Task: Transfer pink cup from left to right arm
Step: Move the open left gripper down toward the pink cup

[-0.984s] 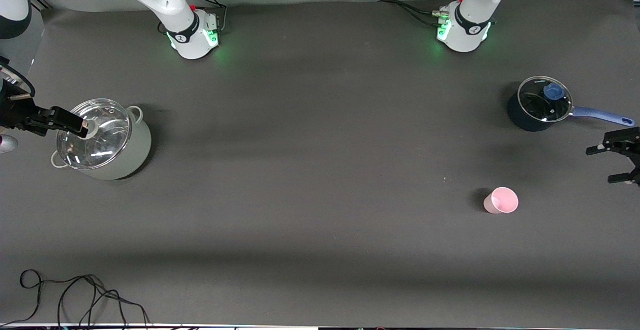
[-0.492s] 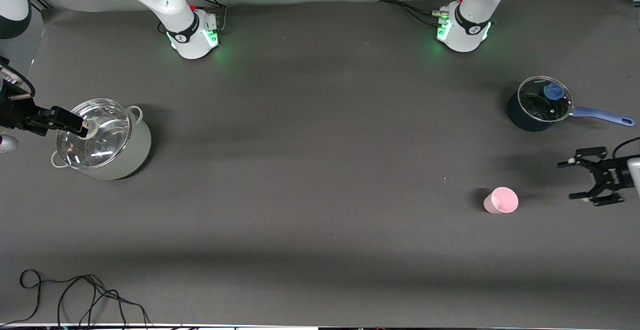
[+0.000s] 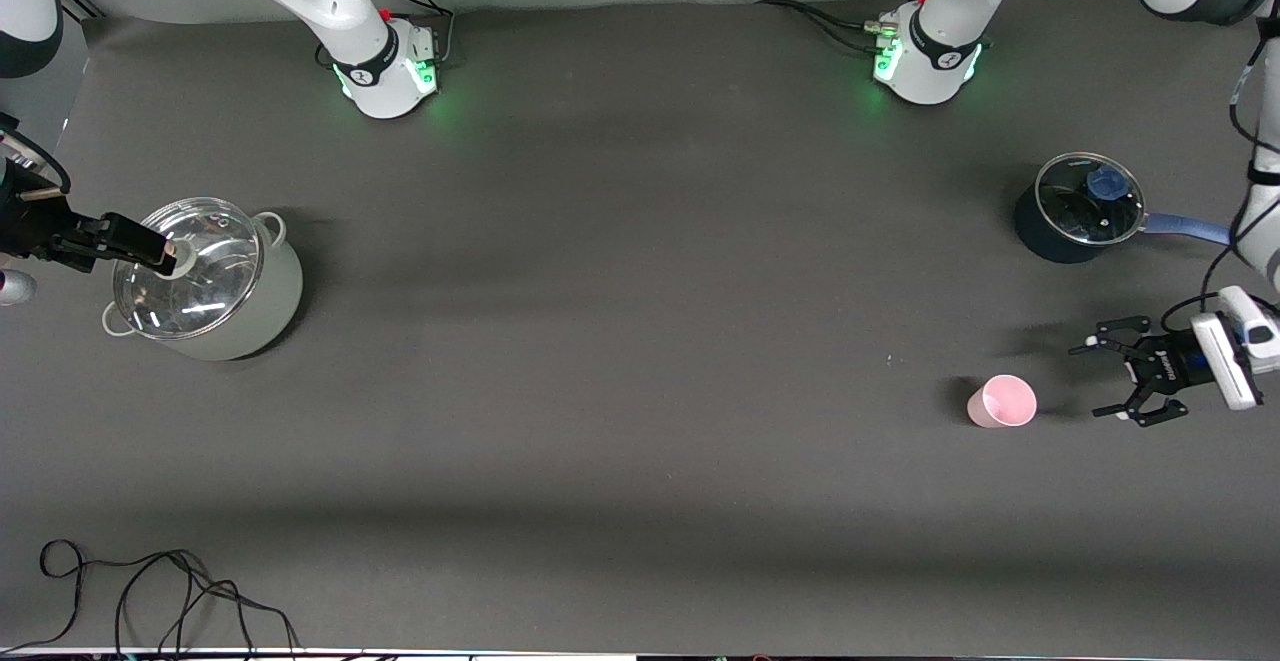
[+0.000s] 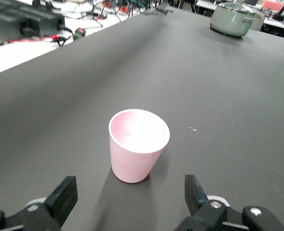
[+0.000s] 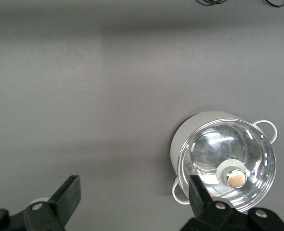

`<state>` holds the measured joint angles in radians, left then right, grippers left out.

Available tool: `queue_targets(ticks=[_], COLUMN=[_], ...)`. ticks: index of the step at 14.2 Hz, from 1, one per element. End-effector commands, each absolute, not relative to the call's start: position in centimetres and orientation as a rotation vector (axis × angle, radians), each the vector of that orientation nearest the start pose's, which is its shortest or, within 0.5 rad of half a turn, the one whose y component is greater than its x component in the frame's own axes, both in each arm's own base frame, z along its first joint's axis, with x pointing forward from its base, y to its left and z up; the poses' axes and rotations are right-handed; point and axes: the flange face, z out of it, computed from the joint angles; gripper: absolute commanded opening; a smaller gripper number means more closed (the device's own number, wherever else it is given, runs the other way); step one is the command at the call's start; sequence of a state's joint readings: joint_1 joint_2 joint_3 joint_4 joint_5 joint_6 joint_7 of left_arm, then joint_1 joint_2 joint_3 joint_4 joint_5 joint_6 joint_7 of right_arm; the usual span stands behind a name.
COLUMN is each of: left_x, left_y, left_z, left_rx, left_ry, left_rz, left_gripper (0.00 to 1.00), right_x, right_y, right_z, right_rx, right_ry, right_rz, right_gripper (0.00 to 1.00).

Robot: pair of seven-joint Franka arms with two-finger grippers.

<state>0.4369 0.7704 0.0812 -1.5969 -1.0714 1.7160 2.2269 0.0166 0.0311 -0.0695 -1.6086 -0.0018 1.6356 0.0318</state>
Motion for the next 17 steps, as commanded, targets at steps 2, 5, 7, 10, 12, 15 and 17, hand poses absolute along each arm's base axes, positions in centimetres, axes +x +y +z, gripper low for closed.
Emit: queue_targets(ticks=[2,5,7,10,12,15,17], left_x=[58.7,58.4,58.3,58.3,58.4,58.7,59.0], left_y=[24.8,24.6,24.4,22.3,21.3,19.9,18.8], left_z=[11.8,10.2,9.7,7.4,7.0,6.9,6.6], left_rx=[1.776,1.759,1.755,1.71,1.703,1.687,1.687], left_ry=[-1.254,-1.252,-1.244,-1.215,-1.21,-1.187,-1.166], left_rz=[1.167,1.219,1.218,1.301,1.303,1.322,1.334], left_gripper=[0.99,0.98,0.97,0.96,0.96,0.96,0.96], right_x=[56.8,56.8,56.9,56.8,56.8,56.8,56.8], right_y=[-2.9,-2.9,-3.0,-3.0,-3.0,-3.0,-3.0], right_z=[59.9,59.9,59.9,59.8,59.9,59.9,59.8], right_rx=[-3.131,-3.131,-3.131,-3.131,-3.131,-3.131,-3.131], right_ry=[0.116,0.116,0.119,0.119,0.119,0.119,0.119], right_rz=[0.004,0.007,0.004,0.009,0.007,0.007,0.009], right_gripper=[0.99,0.99,0.99,0.99,0.99,0.99,0.99])
